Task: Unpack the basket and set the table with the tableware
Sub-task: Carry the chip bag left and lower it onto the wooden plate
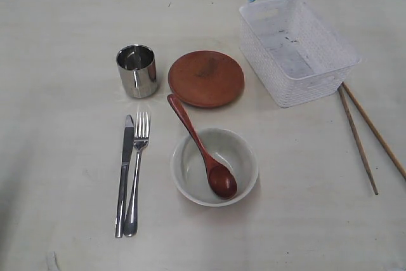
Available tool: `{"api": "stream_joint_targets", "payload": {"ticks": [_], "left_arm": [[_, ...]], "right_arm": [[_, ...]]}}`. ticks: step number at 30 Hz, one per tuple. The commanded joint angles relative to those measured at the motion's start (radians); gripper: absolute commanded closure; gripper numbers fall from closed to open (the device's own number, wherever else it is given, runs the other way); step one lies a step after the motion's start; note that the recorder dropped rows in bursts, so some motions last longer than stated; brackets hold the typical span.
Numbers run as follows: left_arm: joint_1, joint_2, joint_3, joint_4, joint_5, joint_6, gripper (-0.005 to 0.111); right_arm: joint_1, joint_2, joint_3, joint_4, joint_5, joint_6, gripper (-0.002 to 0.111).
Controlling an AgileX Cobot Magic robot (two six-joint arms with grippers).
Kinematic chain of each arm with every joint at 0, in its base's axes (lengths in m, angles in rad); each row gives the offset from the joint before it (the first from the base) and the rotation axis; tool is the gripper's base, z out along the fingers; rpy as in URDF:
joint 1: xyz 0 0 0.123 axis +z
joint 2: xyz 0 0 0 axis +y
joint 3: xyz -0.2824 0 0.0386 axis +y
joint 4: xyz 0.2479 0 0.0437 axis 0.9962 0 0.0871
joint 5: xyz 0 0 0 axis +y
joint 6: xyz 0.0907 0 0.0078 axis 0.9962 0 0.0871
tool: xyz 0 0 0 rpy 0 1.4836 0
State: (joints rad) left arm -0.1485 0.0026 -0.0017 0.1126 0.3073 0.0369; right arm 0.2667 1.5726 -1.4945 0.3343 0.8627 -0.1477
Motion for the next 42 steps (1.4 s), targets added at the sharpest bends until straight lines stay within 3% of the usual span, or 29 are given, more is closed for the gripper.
{"api": "stream_joint_targets", "payload": {"ticks": [1,11,18,32,35,39,42], "left_arm": [[0.005,-0.003,0.002,-0.013,-0.008,-0.003,0.107],[0.005,-0.003,0.002,-0.013,-0.008,-0.003,0.107],[0.005,-0.003,0.002,-0.013,-0.008,-0.003,0.107],[0.005,-0.003,0.002,-0.013,-0.008,-0.003,0.107],[0.005,-0.003,0.002,-0.013,-0.008,-0.003,0.107],[0.005,-0.003,0.002,-0.013,-0.008,-0.003,0.107],[0.005,-0.003,0.002,-0.013,-0.008,-0.003,0.107]], "right_arm": [[0.092,0.127,-0.015,-0.056,-0.016,0.099,0.108],[0.247,0.348,-0.015,-0.211,-0.186,0.231,0.108],[0.249,0.404,-0.015,-0.269,-0.165,0.26,0.108],[0.27,0.454,-0.015,-0.205,-0.172,0.257,0.107],[0.27,0.454,-0.015,-0.205,-0.177,0.257,0.096],[0.27,0.454,-0.015,-0.209,-0.164,0.257,0.07],[0.27,0.454,-0.016,-0.226,-0.134,0.257,0.059]]}}
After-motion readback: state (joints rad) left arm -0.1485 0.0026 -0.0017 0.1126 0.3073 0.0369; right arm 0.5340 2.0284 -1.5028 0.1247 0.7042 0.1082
